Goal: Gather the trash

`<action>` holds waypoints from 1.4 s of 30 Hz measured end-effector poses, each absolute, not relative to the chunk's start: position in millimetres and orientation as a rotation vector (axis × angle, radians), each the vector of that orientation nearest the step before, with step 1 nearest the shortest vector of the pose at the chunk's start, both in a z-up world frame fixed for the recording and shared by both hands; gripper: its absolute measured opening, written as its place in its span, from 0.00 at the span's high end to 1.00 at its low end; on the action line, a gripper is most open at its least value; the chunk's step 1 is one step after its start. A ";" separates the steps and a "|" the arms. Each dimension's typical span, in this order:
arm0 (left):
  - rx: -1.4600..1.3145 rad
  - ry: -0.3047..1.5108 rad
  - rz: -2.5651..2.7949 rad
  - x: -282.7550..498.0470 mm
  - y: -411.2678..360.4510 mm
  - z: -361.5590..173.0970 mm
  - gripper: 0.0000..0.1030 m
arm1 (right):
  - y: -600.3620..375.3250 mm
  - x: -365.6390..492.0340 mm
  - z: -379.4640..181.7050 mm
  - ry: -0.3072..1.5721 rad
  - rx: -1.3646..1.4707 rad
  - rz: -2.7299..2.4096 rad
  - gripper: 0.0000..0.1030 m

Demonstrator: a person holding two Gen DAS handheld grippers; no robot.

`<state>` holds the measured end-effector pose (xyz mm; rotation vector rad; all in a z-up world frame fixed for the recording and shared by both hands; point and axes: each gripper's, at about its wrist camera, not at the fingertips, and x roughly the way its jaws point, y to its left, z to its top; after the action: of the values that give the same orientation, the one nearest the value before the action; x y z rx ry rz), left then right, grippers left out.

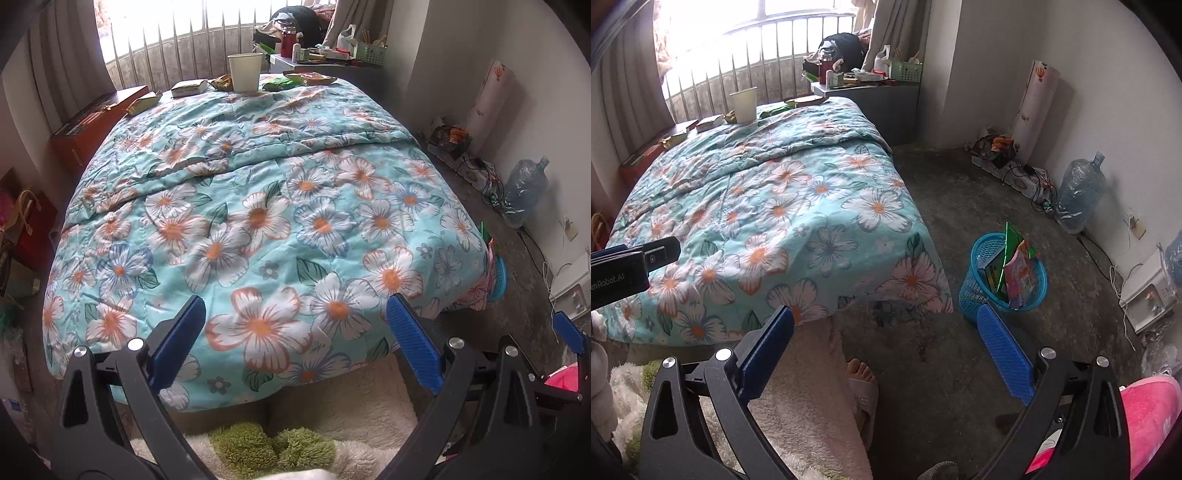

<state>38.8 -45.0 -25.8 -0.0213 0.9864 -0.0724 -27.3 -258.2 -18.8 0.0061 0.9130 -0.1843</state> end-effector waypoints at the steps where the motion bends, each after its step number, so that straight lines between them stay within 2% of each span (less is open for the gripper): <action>1: -0.016 0.992 -0.076 39.5 -47.1 -26.9 0.09 | -260.3 -27.9 -18.9 0.914 0.008 -0.188 0.06; 42: 0.043 0.963 -0.113 34.1 -66.3 -21.1 0.09 | -276.1 -33.0 -16.8 0.905 0.038 -0.235 0.06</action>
<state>34.1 -66.3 -21.1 0.0425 0.9629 -0.1131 -33.0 -276.1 -16.8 0.0381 0.9046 -0.2349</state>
